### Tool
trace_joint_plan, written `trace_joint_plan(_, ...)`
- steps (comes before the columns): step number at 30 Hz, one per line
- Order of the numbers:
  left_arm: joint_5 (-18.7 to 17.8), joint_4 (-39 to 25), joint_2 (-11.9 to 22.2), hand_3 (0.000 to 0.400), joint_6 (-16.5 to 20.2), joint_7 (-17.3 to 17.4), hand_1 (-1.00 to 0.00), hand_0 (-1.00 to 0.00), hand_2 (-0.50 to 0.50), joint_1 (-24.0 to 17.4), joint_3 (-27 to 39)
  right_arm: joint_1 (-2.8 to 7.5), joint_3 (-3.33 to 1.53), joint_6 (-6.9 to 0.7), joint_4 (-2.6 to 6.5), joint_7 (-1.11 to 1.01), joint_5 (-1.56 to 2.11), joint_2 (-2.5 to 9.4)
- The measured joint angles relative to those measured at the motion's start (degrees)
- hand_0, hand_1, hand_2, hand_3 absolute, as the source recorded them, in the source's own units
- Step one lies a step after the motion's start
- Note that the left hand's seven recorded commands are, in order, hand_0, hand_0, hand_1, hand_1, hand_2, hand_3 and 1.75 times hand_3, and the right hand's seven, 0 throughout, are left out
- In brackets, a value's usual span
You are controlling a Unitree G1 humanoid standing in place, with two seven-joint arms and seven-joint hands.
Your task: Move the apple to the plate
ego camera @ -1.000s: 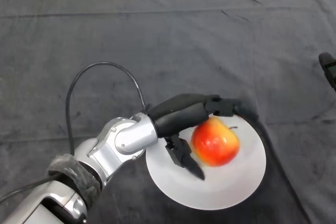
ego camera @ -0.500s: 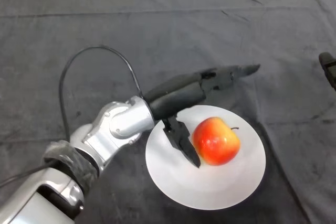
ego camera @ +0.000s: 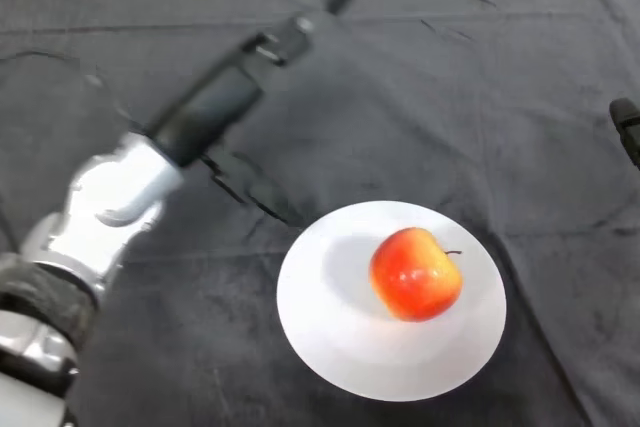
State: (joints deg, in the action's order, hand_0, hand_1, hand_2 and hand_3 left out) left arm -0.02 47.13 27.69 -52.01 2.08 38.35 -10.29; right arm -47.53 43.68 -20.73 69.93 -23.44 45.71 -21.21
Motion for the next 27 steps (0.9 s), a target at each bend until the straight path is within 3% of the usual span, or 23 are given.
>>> trace_joint_plan(5, -2.56, 0.01, 3.11, 0.000, -0.02, -3.30, 0.00, 0.00, 0.00, -2.60, 6.47, 0.00, 0.10, 0.00, 0.00, -0.09, 0.00, -0.02)
trace_joint_plan(15, -8.54, 1.37, 7.21, 0.000, -0.48, -10.71, 0.00, 0.00, 0.00, -3.36, 18.73, 0.00, 0.14, 0.00, 0.00, -0.27, -0.01, -0.01)
trace_joint_plan(27, -12.22, 9.87, 8.80, 0.000, -0.47, -16.46, 0.00, 0.00, 0.00, -3.67, 28.89, 0.00, 0.16, 0.00, 0.00, -0.32, -0.02, -0.01)
